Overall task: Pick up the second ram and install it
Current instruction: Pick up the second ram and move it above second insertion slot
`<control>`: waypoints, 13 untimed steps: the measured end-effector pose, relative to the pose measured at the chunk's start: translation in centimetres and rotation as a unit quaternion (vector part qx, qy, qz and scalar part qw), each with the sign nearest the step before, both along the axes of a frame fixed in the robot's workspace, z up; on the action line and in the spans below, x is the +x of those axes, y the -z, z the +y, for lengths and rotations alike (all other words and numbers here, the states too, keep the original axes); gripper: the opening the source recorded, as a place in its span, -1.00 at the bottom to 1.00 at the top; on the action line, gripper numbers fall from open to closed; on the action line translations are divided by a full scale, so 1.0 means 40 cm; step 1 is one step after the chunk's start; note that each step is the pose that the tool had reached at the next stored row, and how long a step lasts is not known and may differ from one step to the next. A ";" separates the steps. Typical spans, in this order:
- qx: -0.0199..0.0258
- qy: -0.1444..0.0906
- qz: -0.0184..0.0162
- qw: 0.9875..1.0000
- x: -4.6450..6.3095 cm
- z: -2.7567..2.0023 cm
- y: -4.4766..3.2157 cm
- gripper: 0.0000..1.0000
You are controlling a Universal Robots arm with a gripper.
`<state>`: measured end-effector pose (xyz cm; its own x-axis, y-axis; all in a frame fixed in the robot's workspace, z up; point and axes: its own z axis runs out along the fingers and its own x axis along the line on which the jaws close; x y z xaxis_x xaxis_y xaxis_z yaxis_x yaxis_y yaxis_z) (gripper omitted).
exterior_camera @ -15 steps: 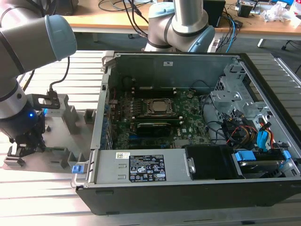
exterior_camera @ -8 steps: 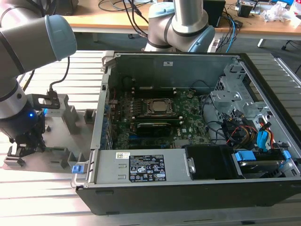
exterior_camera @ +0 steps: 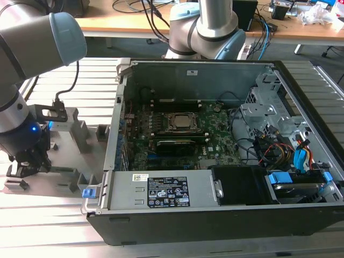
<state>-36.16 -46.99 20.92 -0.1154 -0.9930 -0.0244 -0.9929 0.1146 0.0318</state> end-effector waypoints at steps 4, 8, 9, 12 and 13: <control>0.000 0.000 0.000 1.000 0.000 0.000 -0.015 -0.73; 0.000 0.000 0.000 1.000 0.000 0.000 -0.034 -0.73; 0.000 0.000 0.000 1.000 0.000 0.000 -0.039 -0.73; 0.000 0.000 0.000 1.000 0.000 0.000 -0.053 -0.73; 0.000 0.000 0.000 1.000 0.000 0.000 -0.061 -0.73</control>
